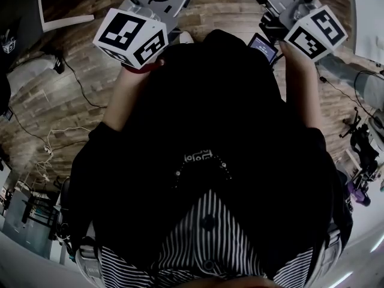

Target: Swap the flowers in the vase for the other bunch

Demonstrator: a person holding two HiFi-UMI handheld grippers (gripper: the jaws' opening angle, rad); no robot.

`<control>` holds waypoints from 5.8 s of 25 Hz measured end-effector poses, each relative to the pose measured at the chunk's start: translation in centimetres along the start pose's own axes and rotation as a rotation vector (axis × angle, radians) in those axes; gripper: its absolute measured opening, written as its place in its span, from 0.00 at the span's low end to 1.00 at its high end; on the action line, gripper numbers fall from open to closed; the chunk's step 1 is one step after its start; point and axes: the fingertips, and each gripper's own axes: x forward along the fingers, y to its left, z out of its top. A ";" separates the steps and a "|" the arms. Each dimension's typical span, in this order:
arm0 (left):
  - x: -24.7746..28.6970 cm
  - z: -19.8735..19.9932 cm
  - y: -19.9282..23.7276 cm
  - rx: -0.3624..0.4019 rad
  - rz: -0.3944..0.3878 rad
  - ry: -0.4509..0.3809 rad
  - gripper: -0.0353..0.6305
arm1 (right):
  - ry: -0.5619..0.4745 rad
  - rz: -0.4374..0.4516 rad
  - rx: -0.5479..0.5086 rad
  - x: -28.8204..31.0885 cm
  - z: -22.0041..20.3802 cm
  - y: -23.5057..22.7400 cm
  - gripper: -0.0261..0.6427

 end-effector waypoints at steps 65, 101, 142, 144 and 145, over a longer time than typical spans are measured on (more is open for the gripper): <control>23.1 6.5 24.7 -0.129 0.271 0.126 0.06 | 0.012 0.134 0.185 11.4 6.9 -39.4 0.04; 25.4 5.6 24.6 -0.112 -0.060 0.168 0.06 | 0.196 -0.234 0.298 10.7 -7.6 -40.7 0.48; 20.1 4.7 27.0 -0.123 0.063 0.179 0.06 | 0.376 -0.286 0.129 17.1 -13.7 -43.6 0.11; 20.2 4.9 26.8 -0.116 0.058 0.180 0.06 | 0.376 -0.288 0.102 17.0 -13.4 -43.4 0.11; 20.3 5.1 26.8 -0.116 0.056 0.179 0.06 | 0.376 -0.288 0.088 17.0 -13.2 -43.3 0.11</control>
